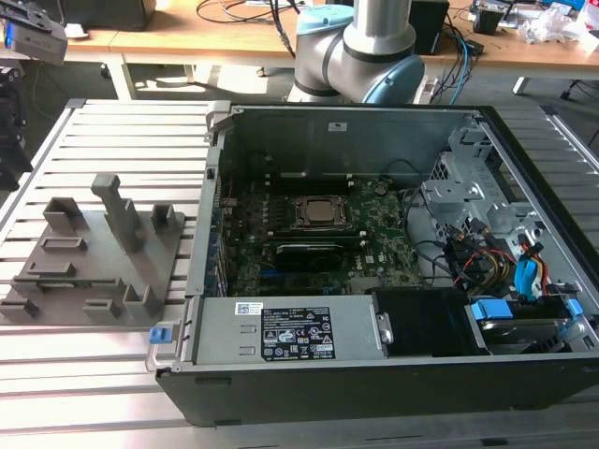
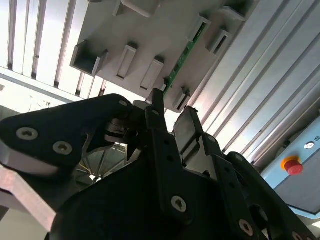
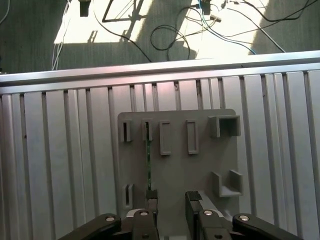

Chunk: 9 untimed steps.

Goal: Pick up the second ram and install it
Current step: 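Pick up the second ram and move it above second insertion slot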

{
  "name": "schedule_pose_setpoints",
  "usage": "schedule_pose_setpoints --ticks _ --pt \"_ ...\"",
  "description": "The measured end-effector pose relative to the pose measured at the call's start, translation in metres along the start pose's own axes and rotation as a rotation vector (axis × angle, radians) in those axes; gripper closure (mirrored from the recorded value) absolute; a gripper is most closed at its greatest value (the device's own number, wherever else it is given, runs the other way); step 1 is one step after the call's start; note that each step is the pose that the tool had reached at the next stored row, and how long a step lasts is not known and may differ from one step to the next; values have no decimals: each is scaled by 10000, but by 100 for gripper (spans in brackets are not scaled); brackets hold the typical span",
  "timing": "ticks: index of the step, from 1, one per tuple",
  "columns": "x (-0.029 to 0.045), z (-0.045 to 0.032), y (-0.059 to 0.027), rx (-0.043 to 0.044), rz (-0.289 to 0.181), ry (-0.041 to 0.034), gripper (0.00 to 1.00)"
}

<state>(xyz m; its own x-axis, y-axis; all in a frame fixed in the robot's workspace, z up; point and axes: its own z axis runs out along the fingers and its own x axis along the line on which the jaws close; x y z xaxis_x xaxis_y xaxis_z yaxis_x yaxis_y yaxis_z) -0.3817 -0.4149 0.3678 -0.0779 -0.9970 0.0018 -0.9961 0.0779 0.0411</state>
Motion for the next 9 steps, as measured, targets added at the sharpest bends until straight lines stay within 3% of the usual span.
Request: schedule_pose_setpoints --ticks 9 --pt "0 223 -9 1 0 -1 64"
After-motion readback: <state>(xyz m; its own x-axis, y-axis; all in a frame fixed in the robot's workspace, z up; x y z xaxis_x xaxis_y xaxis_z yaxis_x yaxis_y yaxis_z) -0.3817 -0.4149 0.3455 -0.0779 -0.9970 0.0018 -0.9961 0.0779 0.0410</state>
